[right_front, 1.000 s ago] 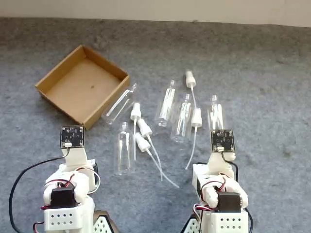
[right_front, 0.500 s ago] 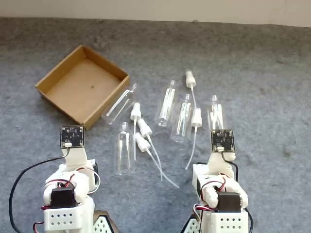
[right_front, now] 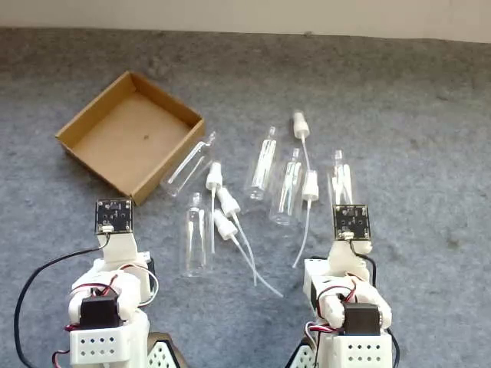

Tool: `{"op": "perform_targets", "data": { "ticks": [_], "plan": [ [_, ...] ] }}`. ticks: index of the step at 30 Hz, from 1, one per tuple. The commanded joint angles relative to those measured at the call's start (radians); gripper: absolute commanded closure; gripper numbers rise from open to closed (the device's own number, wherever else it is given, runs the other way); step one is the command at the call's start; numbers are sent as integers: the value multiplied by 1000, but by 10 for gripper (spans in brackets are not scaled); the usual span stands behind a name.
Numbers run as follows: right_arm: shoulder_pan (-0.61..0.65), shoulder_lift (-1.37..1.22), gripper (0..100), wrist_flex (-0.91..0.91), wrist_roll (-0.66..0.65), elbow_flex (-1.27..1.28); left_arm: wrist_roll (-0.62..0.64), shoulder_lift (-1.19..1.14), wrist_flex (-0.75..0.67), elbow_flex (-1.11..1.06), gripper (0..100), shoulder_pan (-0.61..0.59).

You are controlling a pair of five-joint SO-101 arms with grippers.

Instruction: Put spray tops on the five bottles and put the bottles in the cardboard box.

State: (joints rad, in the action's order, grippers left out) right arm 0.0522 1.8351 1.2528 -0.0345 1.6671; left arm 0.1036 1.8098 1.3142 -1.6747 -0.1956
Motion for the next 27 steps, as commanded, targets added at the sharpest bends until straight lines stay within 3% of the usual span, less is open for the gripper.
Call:
{"op": "perform_targets", "data": {
  "ticks": [1, 4, 11, 20, 22, 25, 27],
  "plan": [
    [5, 7, 993, 2, -8, 163, 15, 12, 5, -19, 995, 21],
    [5, 7, 993, 2, -8, 163, 14, 13, -21, -19, 995, 21],
    [5, 7, 993, 2, -8, 163, 15, 13, -293, -19, 995, 16],
    [5, 7, 993, 2, -8, 163, 6, 13, -307, -18, 995, -10],
    [5, 7, 993, 2, -8, 163, -95, 15, -308, -16, 995, -21],
    [5, 7, 993, 2, -8, 163, -405, 13, -308, 25, 995, -24],
    [5, 7, 993, 2, -8, 163, -531, 13, -302, 84, 995, -27]
  ]
}}
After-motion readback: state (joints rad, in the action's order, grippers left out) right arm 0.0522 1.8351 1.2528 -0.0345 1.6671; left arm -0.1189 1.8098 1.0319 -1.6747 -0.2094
